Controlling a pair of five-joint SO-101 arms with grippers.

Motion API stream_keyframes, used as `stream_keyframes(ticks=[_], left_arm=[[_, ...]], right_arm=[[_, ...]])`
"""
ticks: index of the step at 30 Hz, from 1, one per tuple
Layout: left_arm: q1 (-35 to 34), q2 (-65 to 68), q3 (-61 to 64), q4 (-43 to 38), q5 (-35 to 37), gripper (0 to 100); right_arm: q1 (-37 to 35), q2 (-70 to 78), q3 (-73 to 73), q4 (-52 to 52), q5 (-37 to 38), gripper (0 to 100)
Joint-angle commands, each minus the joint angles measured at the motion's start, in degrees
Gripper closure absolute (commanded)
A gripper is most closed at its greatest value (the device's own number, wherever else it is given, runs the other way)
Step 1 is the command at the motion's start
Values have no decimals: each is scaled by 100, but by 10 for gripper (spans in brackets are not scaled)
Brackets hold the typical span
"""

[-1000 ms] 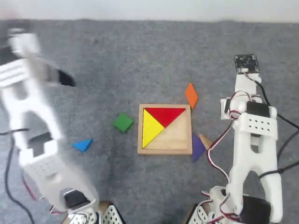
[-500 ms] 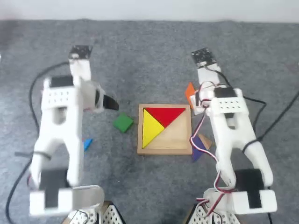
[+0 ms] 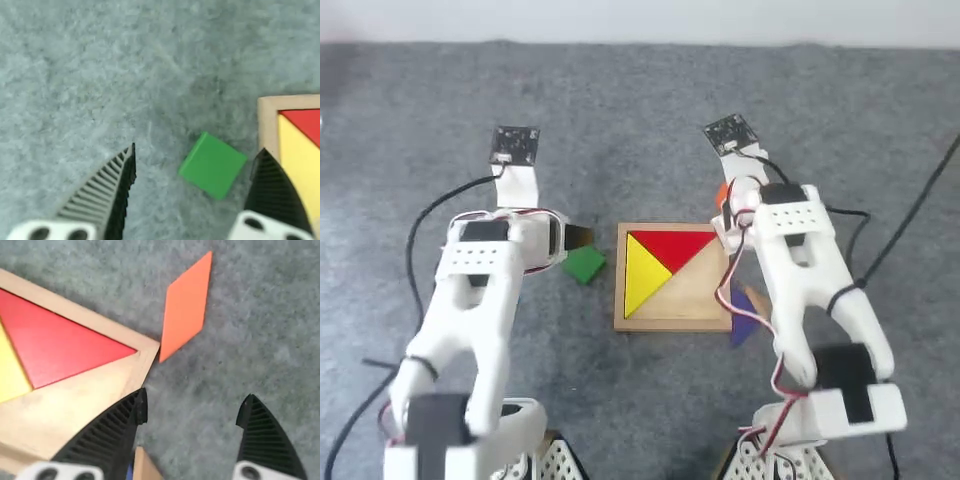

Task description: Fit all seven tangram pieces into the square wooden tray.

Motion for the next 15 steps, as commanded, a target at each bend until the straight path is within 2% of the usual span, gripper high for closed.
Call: stream_keyframes(ticks=[1,8,11,15], left_arm=[[9,431,-303,-141,62,647],[62,809,-470,-141,53,647],[35,818,-497,-141,53,647],[44,809,-488,-132,62,647]], right_arm=[[75,365,-633,-207,167,699],[400,1279,-1503,-708,176,673],[242,1411,-1670,-760,167,618],[-40,1640,-1697,-884,202,611]])
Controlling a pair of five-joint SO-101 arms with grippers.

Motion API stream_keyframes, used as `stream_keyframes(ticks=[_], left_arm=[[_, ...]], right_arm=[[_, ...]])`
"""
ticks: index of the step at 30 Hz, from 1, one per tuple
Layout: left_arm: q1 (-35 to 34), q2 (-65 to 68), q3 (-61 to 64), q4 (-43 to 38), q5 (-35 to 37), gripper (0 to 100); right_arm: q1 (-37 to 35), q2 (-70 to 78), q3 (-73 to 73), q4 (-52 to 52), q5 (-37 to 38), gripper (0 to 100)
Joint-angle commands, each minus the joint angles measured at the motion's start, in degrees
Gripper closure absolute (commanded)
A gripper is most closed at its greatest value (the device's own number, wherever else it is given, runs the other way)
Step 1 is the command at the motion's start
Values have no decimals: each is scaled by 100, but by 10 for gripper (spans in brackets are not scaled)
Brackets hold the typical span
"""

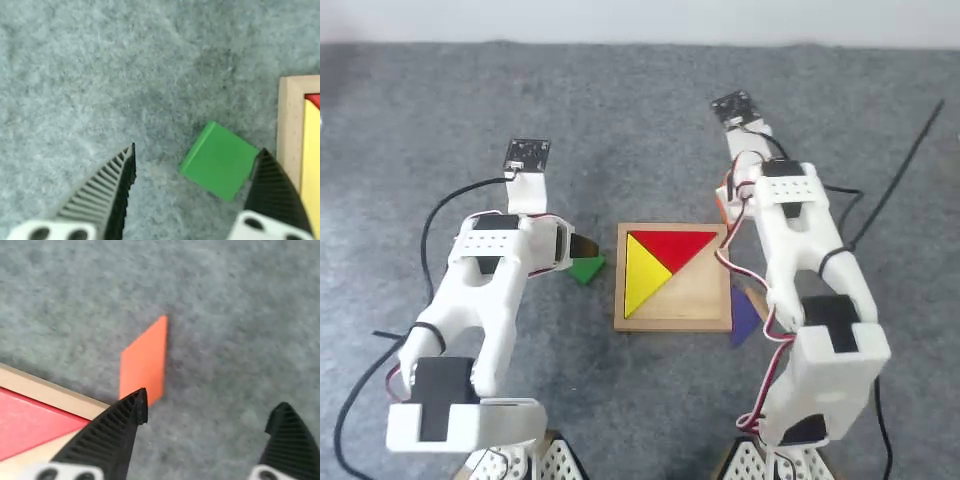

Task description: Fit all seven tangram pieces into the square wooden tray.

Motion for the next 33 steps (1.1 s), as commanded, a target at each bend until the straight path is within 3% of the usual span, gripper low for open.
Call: stream_keyframes(ticks=[1,10,19,24,29,33], left_arm=[[26,-44,-259,-88,62,647],[35,-44,-233,-79,62,647],[35,-44,-259,97,62,647],[35,-44,-259,105,62,647],[35,-26,-268,79,62,647],[35,-18,-268,79,62,647]], right_arm=[[-251,92,-290,-259,79,611],[-338,708,-308,-840,-211,620],[-233,1218,-1002,-523,-448,893],[-233,1297,-1064,-514,-448,901],[-189,1253,-1222,127,-440,904],[101,813,-1345,558,-448,962]])
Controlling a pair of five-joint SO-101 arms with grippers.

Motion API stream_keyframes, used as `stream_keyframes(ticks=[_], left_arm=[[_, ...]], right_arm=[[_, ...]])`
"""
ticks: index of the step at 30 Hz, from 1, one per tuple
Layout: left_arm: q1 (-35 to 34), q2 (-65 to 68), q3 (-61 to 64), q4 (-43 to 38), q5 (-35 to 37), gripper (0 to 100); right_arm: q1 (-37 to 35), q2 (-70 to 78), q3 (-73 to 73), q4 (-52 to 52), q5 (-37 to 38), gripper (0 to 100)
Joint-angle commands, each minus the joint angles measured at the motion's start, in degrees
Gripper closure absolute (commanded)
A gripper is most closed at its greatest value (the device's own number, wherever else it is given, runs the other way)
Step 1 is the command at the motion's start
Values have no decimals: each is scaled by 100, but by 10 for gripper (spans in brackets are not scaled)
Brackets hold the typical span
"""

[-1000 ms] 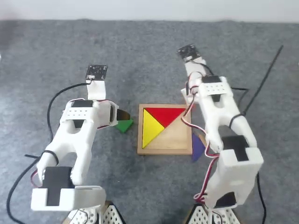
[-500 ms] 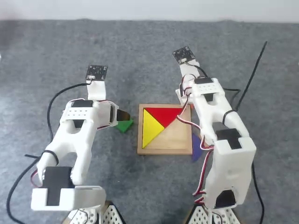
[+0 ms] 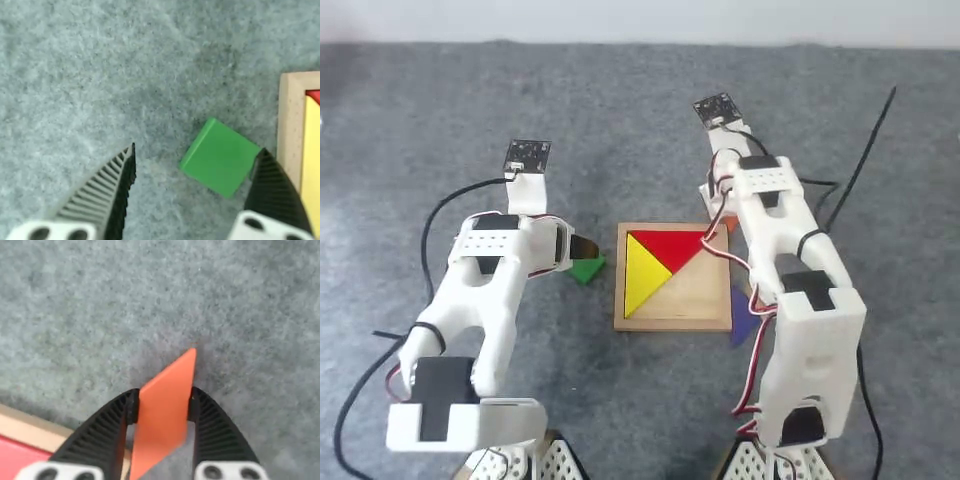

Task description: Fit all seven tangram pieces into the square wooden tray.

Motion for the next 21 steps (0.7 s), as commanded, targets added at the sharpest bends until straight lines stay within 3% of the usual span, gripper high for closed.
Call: stream_keyframes(ticks=[1,8,13,16,21], left_arm=[[35,-18,-268,18,62,647],[44,-18,-268,18,62,647],[44,-35,-268,18,62,647],[44,-44,-268,18,62,647],[35,-44,-268,35,62,647]], right_arm=[[330,-637,-202,444,-70,967],[646,-2299,-220,1886,-26,934],[163,-2967,229,3134,-26,940],[-268,-3073,1064,2958,-79,940],[-743,-3125,2602,1578,-571,940]])
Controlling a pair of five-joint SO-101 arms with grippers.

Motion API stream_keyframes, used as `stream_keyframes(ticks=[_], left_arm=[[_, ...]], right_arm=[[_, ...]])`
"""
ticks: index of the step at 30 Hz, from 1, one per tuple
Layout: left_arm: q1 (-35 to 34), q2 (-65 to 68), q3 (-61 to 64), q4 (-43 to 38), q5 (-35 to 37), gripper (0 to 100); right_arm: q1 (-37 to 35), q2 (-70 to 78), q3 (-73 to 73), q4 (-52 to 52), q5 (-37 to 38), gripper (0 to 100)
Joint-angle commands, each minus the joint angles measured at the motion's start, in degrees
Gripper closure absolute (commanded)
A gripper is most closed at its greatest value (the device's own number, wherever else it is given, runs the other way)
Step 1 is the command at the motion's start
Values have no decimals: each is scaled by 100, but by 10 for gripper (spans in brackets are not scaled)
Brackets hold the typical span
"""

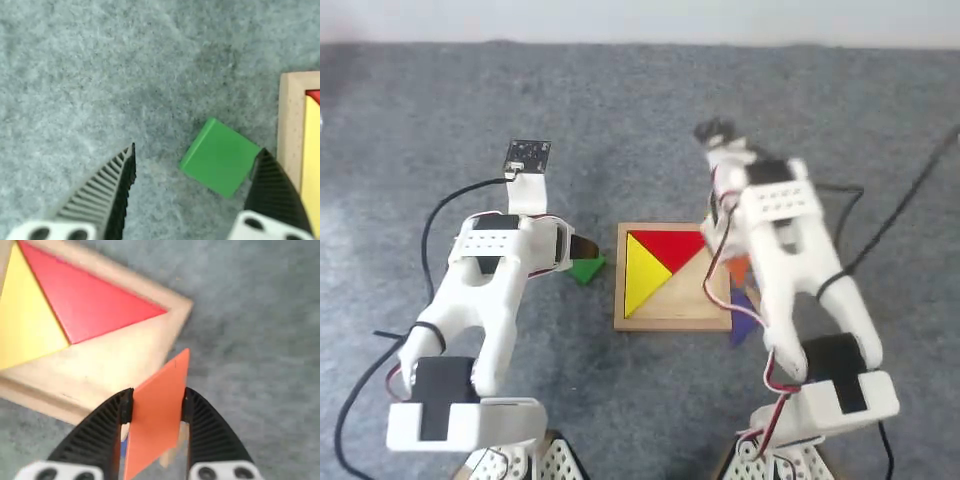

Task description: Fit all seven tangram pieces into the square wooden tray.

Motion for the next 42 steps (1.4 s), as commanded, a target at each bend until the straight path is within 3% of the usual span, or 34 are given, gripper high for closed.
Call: stream_keyframes(ticks=[1,7,11,20,31,42], left_arm=[[35,-53,-268,26,62,647],[35,-26,-268,18,62,647],[35,-44,-268,18,53,647],[35,-53,-268,35,53,647],[35,-53,-268,44,53,647],[35,-53,-268,44,53,647]], right_arm=[[-338,-338,738,-848,-360,940],[-787,-321,1037,-1200,-519,940],[-760,-277,1011,-1516,-888,936],[-611,-277,1002,-1622,-905,929],[-602,-277,1037,-1613,-1582,666],[-664,-277,1046,-1675,-1618,644]])
